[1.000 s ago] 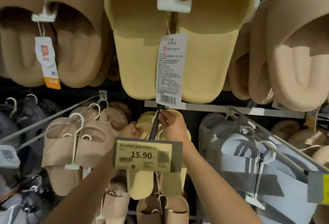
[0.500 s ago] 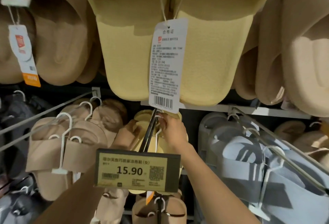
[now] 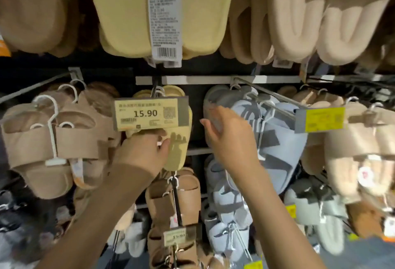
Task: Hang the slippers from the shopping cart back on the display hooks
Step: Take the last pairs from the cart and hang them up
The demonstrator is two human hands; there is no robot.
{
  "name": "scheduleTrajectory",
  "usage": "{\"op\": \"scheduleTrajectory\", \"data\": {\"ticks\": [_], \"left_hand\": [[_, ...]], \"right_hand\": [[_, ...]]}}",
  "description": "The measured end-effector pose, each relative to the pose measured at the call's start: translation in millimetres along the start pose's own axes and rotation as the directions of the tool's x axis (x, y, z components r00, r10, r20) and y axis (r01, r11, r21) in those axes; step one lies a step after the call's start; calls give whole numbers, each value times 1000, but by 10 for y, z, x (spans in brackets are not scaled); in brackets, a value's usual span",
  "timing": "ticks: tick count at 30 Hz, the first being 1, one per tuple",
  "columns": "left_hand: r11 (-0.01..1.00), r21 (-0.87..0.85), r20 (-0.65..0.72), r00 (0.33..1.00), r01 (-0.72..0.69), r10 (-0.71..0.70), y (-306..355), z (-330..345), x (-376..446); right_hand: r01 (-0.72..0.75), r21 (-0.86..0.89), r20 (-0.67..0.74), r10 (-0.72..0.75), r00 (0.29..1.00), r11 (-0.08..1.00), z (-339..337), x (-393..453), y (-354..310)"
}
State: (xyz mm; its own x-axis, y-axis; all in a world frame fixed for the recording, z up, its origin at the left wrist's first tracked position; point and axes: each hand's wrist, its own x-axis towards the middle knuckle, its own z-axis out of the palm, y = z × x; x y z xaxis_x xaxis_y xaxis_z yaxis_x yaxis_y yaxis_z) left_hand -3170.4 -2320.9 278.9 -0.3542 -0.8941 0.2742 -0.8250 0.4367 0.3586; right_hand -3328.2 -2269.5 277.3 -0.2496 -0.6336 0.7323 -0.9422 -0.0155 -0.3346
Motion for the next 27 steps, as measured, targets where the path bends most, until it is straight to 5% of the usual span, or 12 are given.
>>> {"op": "scheduleTrajectory", "data": {"ticks": [4, 8, 13, 21, 27], "left_hand": [[944, -164, 20, 956, -285, 292, 375, 38, -499], [798, -271, 24, 825, -538, 564, 918, 55, -1125], [436, -477, -36, 512, -763, 858, 1663, -27, -2122], [-18, -717, -32, 7, -697, 999, 2700, 155, -3755], [-234, -814, -79, -297, -532, 952, 3182, 312, -4940]], "right_hand": [[-74, -141, -96, 61, 994, 987, -609, -629, -130], [-262, -306, -228, 197, 954, 915, -1460, -1438, -197], [-551, -449, -492, 320, 809, 703, -2708, -2595, -502], [-866, -493, -829, 261, 495, 80, -4094, -4394, -1430], [-940, -286, -953, 156, 259, -186, -4515, -5216, -2028]]}}
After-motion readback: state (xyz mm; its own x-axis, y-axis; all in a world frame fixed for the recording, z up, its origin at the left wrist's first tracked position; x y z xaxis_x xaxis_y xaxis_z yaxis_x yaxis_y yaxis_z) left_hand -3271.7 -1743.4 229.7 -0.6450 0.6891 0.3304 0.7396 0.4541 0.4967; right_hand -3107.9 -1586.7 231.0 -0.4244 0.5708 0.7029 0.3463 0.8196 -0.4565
